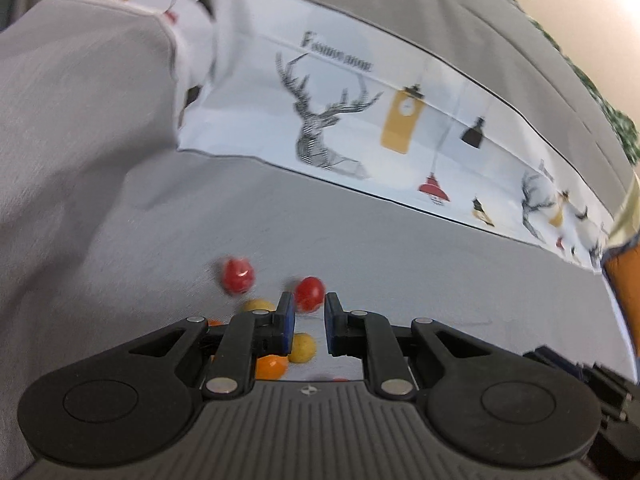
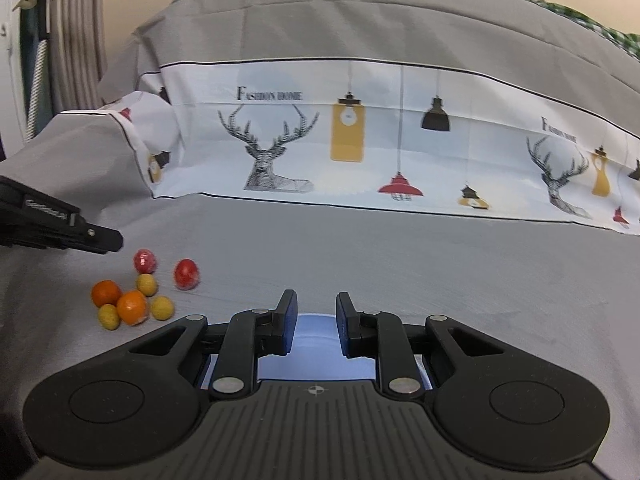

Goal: Organize fruits
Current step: 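Grasp a yellow fruit with the left gripper while the right gripper grasps a mandarin, then carry the yellow fruit and mandarin over the blue plate with both grippers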

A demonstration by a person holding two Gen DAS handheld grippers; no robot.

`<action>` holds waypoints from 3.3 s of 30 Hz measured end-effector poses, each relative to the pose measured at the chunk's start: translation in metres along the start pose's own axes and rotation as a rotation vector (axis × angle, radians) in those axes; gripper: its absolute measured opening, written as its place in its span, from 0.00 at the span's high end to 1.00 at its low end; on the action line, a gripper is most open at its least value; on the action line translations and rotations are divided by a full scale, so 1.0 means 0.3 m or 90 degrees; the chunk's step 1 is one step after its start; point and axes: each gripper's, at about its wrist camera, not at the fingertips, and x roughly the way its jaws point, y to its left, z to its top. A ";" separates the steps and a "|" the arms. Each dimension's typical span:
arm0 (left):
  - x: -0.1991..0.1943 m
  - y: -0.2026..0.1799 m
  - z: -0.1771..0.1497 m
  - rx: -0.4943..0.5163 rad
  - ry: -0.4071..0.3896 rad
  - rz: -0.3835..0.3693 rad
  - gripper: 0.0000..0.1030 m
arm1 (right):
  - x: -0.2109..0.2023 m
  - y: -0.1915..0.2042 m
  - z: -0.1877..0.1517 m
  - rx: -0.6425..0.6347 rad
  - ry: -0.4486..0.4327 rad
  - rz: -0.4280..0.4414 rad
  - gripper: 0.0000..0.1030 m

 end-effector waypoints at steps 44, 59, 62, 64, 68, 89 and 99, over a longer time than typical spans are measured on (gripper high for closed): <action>0.125 0.145 -0.022 -0.116 0.187 0.114 0.67 | 0.288 0.430 -0.065 -0.212 0.136 0.086 0.66; 0.142 0.121 -0.021 -0.100 0.196 0.121 0.74 | 0.185 0.385 -0.020 -0.165 0.072 0.126 0.68; 0.105 0.084 -0.013 -0.075 0.175 0.118 0.74 | 0.140 0.354 0.015 -0.143 0.055 0.137 0.68; 0.084 0.058 -0.013 -0.056 0.162 0.115 0.74 | 0.102 0.319 0.050 -0.137 0.045 0.134 0.68; 0.041 0.000 -0.006 -0.022 0.133 0.099 0.74 | 0.011 0.229 0.123 -0.142 0.021 0.125 0.68; 0.018 -0.339 -0.097 0.243 0.005 0.021 0.74 | 0.046 -0.091 0.073 -0.029 0.038 -0.015 0.68; 0.005 -0.411 -0.149 0.313 0.005 -0.060 0.74 | 0.030 -0.132 0.062 0.010 0.044 -0.040 0.68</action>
